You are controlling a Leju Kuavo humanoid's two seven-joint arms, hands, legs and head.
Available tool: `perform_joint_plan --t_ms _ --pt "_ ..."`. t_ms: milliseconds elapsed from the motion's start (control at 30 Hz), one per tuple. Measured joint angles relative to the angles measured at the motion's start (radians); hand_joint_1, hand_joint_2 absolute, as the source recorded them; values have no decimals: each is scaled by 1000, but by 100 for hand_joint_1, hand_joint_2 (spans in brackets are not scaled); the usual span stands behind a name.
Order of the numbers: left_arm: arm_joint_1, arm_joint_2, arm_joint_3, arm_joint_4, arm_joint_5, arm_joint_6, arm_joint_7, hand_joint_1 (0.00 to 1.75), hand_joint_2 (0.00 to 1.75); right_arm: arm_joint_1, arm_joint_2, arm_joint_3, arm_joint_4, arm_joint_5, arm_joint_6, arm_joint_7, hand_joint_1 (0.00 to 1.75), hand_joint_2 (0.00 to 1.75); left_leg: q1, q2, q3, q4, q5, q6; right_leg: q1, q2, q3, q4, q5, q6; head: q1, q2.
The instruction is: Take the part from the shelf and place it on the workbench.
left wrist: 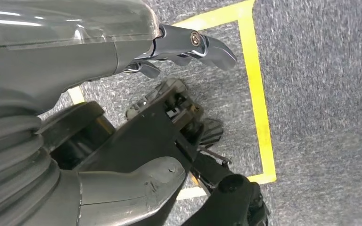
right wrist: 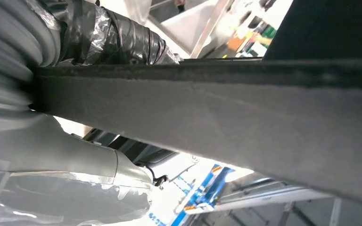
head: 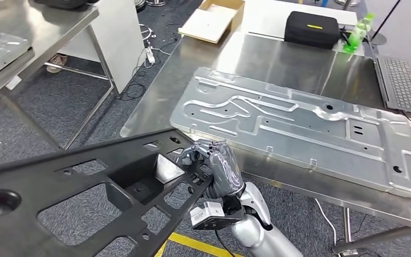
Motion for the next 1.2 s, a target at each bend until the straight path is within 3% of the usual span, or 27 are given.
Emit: perform_joint_plan --t_ms 33,100,167,200,233,267,333,400,433,500,533,600,667,733,767,800,867,900,967,1100,1133,1200 --pt "-2 0 0 0 0 0 0 0 175 0 0 0 0 0 0 0 175 175 1 -1 4 1 -5 -6 -3 13 3 -5 2 -6 0 0" --pt "-4 0 0 0 0 1 1 0 175 -3 1 0 0 0 0 0 175 175 4 -41 -9 45 -39 -13 -10 38 12 -18 7 -18 -1 0" --pt "-2 0 0 0 0 3 3 0 175 -7 2 0 1 0 1 0 175 175 6 -93 -65 163 -98 -15 -13 61 16 -20 8 -25 -1 0" --pt "0 0 0 0 0 3 4 0 175 -8 3 0 3 0 2 0 175 175 7 -104 -99 227 -120 -16 -12 75 16 -19 7 -28 -1 0" --pt "2 0 0 0 0 4 5 0 175 -7 3 0 5 0 3 0 175 175 7 -108 -124 268 -126 -16 -11 90 16 -17 6 -29 -1 0" --pt "4 1 0 0 0 4 6 0 175 -7 3 0 7 0 3 0 175 175 7 -111 -134 273 -111 -16 -10 106 17 -14 4 -29 -1 0" --pt "4 1 0 0 0 4 7 0 175 -7 3 0 10 0 3 1 175 175 7 -127 -104 176 -33 -11 -10 136 18 -7 -1 -26 -1 0" --pt "3 2 0 0 1 5 7 0 175 -8 3 0 12 0 3 0 175 175 8 -170 -60 58 21 -3 -10 161 14 3 -6 -19 -1 0" --pt "2 3 0 0 1 5 7 0 175 -9 3 0 13 0 3 0 175 175 8 -186 -48 26 29 0 -12 172 10 6 -7 -14 -1 0" --pt "0 4 0 0 2 6 8 0 175 -10 3 0 14 1 3 1 175 175 6 -181 -41 11 27 4 -17 193 3 5 -4 -1 -2 0" --pt "-1 4 0 0 2 6 8 0 175 -9 3 0 14 1 3 1 175 175 7 -170 -38 6 29 9 -17 195 2 5 -4 5 -2 0" --pt "-3 2 0 0 2 7 7 0 175 -12 1 -1 15 2 3 2 175 175 11 -147 -29 -7 34 19 -14 150 -14 39 -24 16 2 0" --pt "-2 1 0 0 3 9 8 0 175 -16 1 -1 17 2 3 4 175 175 10 -124 -22 -13 33 28 -15 86 -68 146 -79 26 6 0" --pt "1 2 0 0 5 14 11 0 175 -16 -1 -1 21 4 2 11 175 175 10 -104 -20 -12 29 32 -25 67 -128 254 -117 34 6 0" --pt "1 2 0 0 7 17 14 0 175 -16 -2 -2 25 6 2 17 175 175 11 -97 -19 -12 27 30 -30 63 -137 266 -110 39 6 0" --pt "0 2 0 0 10 19 17 0 175 -16 -3 -4 29 7 2 24 175 175 13 -92 -17 -11 24 27 -36 60 -124 239 -85 43 6 0" --pt "-1 1 0 0 16 24 22 0 175 -17 -5 -9 36 8 3 37 175 175 17 -87 -10 -8 16 18 -43 50 -56 110 -21 47 6 0" --pt "-2 0 0 0 18 25 24 0 175 -19 -5 -12 39 8 3 40 175 175 17 -86 -8 -6 12 11 -41 45 -25 52 -2 46 6 0" --pt "-3 0 0 0 20 27 26 0 175 -22 -6 -17 43 8 3 44 175 175 14 -85 -5 -6 8 -3 -34 41 0 2 1 37 5 0" --pt "-5 -1 1 0 22 33 35 0 175 -29 -8 -25 49 21 8 63 175 175 18 -87 -3 7 -11 -27 -34 52 9 -9 0 8 4 0" --pt "-5 -1 1 0 23 33 36 0 175 -35 -10 -29 52 30 10 71 175 175 18 -92 -18 43 -33 -28 -35 53 13 -14 0 1 4 0" --pt "-5 -1 1 0 22 32 38 0 175 -51 -18 -40 66 55 13 94 175 175 17 -103 -80 165 -88 -25 -30 57 17 -15 -3 -9 4 0"
